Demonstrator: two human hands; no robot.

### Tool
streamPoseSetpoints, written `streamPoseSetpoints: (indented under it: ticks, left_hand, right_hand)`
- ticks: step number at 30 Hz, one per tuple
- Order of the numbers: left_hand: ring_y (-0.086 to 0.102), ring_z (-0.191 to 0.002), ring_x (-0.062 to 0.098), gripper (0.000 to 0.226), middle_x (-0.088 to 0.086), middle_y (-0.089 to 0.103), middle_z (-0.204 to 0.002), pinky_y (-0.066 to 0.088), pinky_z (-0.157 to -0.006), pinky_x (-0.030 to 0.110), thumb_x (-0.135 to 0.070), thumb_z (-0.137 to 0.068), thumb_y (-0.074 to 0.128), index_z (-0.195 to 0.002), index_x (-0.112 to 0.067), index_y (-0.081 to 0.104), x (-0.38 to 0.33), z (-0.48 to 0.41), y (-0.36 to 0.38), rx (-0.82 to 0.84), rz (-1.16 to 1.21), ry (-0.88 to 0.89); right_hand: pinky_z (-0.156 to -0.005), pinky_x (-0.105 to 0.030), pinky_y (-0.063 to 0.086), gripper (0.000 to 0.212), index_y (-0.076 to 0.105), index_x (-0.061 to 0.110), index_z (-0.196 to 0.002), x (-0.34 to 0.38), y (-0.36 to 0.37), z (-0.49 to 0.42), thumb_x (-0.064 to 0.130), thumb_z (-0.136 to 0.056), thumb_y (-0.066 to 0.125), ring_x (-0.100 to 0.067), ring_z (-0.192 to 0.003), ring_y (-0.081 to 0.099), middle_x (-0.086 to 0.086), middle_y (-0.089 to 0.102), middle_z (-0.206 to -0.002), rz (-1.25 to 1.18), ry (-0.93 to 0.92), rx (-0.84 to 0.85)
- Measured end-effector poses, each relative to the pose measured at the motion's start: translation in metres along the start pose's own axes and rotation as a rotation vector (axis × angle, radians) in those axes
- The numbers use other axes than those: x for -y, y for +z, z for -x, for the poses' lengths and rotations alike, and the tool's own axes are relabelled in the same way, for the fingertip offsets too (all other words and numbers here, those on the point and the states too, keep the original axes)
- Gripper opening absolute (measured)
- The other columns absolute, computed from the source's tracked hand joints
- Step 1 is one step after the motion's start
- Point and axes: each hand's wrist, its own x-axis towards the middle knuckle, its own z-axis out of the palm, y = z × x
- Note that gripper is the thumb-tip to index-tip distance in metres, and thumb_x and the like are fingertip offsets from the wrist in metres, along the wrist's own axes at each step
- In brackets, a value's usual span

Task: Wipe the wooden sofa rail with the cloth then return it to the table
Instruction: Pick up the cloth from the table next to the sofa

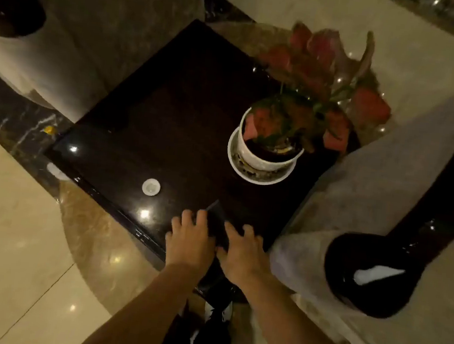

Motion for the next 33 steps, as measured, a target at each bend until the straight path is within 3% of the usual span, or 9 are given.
streamPoseSetpoints:
  ticks: [4, 7, 9, 12, 19, 22, 26, 30, 33]
  left_hand:
    - [0.042, -0.128, 0.035, 0.065, 0.011, 0.048, -0.136, 0.041, -0.102, 0.057, -0.039, -0.081, 0.068, -0.135, -0.019, 0.037, 0.006, -0.021, 0.016, -0.016, 0.137, -0.206]
    - [0.059, -0.11, 0.031, 0.047, 0.008, 0.066, -0.114, 0.042, -0.101, 0.048, -0.033, -0.078, 0.07, -0.12, -0.019, 0.056, 0.0, -0.02, 0.009, 0.178, 0.178, -0.227]
    - [0.066, -0.09, 0.029, 0.03, 0.012, 0.072, -0.098, 0.053, -0.085, 0.043, -0.018, -0.074, 0.074, -0.102, -0.01, 0.07, -0.005, -0.013, -0.009, 0.359, 0.453, -0.294]
    - [0.069, -0.095, 0.039, 0.026, 0.027, 0.072, -0.102, 0.054, -0.093, 0.053, 0.002, -0.072, 0.072, -0.098, -0.001, 0.072, -0.013, 0.016, -0.042, 0.578, 0.884, -0.392]
    - [0.074, -0.078, 0.01, 0.029, -0.001, 0.079, -0.085, 0.056, -0.061, 0.018, -0.001, -0.076, 0.075, -0.104, -0.009, 0.069, -0.085, 0.094, -0.119, 0.639, 0.822, 0.196]
    - [0.073, -0.093, 0.019, 0.038, 0.003, 0.077, -0.099, 0.059, -0.078, 0.033, -0.022, -0.072, 0.082, -0.108, -0.018, 0.071, -0.111, 0.098, -0.127, 0.626, 0.734, 0.342]
    - [0.074, -0.082, 0.02, 0.025, 0.001, 0.078, -0.088, 0.06, -0.071, 0.037, -0.03, -0.067, 0.085, -0.09, -0.026, 0.074, -0.156, 0.096, -0.121, 0.517, 0.797, 0.289]
    - [0.069, -0.092, 0.025, 0.03, 0.012, 0.068, -0.102, 0.059, -0.08, 0.043, -0.014, -0.075, 0.078, -0.099, -0.016, 0.06, -0.176, 0.083, -0.097, 0.379, 0.898, 0.258]
    - [0.066, -0.102, 0.032, 0.026, 0.014, 0.068, -0.106, 0.055, -0.088, 0.048, -0.001, -0.083, 0.066, -0.105, -0.013, 0.061, -0.166, 0.074, -0.082, 0.319, 1.045, 0.194]
  right_hand:
    - [-0.1, -0.038, 0.046, 0.07, 0.026, 0.032, -0.152, -0.01, 0.029, -0.007, 0.03, -0.093, 0.063, -0.029, -0.126, 0.042, -0.01, 0.038, -0.142, -0.13, 0.057, -0.211]
    - [-0.096, -0.041, 0.052, 0.062, 0.037, 0.022, -0.144, -0.013, 0.027, -0.003, 0.017, -0.089, 0.066, -0.031, -0.119, 0.058, -0.012, 0.058, -0.129, -0.379, 0.134, -0.126]
    - [-0.094, -0.041, 0.054, 0.042, 0.055, 0.02, -0.125, -0.011, 0.013, 0.013, 0.013, -0.085, 0.064, -0.03, -0.112, 0.063, -0.01, 0.066, -0.118, -0.467, 0.108, -0.064]
    - [-0.083, -0.029, 0.052, 0.03, 0.063, 0.022, -0.104, -0.014, -0.018, 0.067, 0.004, -0.08, 0.06, -0.019, -0.097, 0.063, -0.004, 0.067, -0.102, -0.679, 0.082, -0.162]
    - [-0.084, -0.012, 0.047, 0.031, 0.065, 0.021, -0.113, -0.046, -0.103, 0.219, 0.0, -0.091, 0.058, 0.006, -0.097, 0.062, 0.008, 0.069, -0.104, -0.806, -0.037, -0.502]
    - [-0.083, -0.012, 0.048, 0.029, 0.067, 0.022, -0.113, -0.062, -0.13, 0.239, 0.003, -0.092, 0.061, 0.008, -0.096, 0.061, 0.015, 0.068, -0.102, -0.751, -0.025, -0.644]
    - [-0.085, -0.006, 0.043, 0.029, 0.069, 0.018, -0.113, -0.078, -0.155, 0.232, 0.001, -0.09, 0.064, 0.004, -0.092, 0.058, 0.004, 0.071, -0.107, -0.634, 0.06, -0.843]
    - [-0.097, -0.035, 0.053, 0.037, 0.064, 0.018, -0.124, -0.097, -0.155, 0.2, 0.005, -0.09, 0.064, -0.018, -0.11, 0.057, -0.008, 0.06, -0.126, -0.498, 0.193, -1.078]
    - [-0.113, -0.054, 0.035, 0.052, 0.046, 0.021, -0.144, -0.096, -0.136, 0.172, 0.036, -0.096, 0.057, -0.035, -0.14, 0.035, -0.017, 0.037, -0.153, -0.248, 0.236, -1.019]
